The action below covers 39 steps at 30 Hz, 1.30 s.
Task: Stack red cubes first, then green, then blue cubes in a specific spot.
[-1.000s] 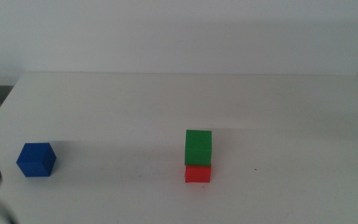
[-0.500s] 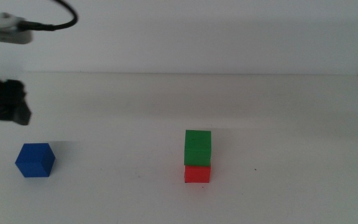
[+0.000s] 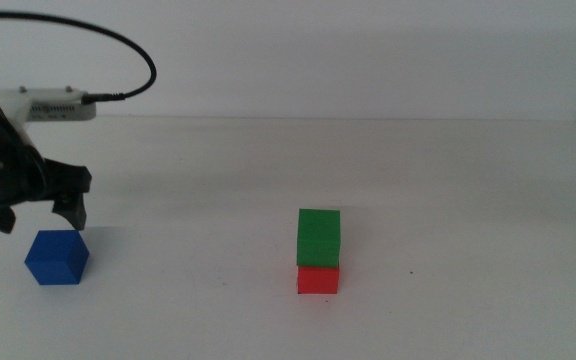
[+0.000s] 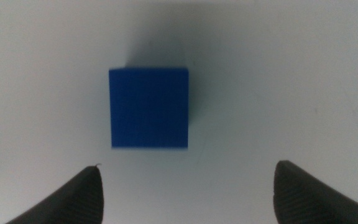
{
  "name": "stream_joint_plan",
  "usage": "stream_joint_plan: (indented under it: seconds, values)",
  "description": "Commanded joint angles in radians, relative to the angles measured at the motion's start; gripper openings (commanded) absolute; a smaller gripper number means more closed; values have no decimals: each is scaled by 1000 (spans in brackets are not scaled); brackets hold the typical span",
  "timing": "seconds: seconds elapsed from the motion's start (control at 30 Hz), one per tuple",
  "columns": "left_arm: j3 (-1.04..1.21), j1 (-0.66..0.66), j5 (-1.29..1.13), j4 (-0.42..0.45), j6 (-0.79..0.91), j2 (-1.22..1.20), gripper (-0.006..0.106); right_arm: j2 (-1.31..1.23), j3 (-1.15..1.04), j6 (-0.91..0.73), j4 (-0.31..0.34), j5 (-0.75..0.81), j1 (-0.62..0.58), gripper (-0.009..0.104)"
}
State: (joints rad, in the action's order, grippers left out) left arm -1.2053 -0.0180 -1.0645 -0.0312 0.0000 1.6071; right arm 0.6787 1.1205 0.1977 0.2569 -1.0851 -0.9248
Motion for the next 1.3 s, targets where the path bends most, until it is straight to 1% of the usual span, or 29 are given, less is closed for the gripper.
stream_joint_plan:
  seconds: [0.0,0.23,0.33,0.5,0.6,0.83,1.13,1.2,1.27]
  values:
    - [45,-2,88,-6,-42,0,94,-4,-2,-12,6,9,-2,87]
    - [129,-10,214,17,-84,0,94,-4,-2,-12,6,9,-2,87]
    - [144,-37,219,-1,-76,0,94,-4,-2,-12,6,9,-2,87]
    - [146,-73,234,-3,-58,3,94,-4,-2,-12,6,9,-2,87]
    - [146,-73,252,-7,-56,15,94,-4,-2,-12,6,9,-2,87]
    - [146,-73,305,-67,-17,77,94,-4,-2,-12,6,9,-2,87]
    - [146,-73,338,-67,-16,155,94,-4,-2,-12,6,9,-2,87]
    - [146,-73,344,-67,0,167,93,-4,-2,-12,6,9,-2,87]
    - [146,-73,346,-67,0,172,89,-4,-2,-12,6,9,-2,87]
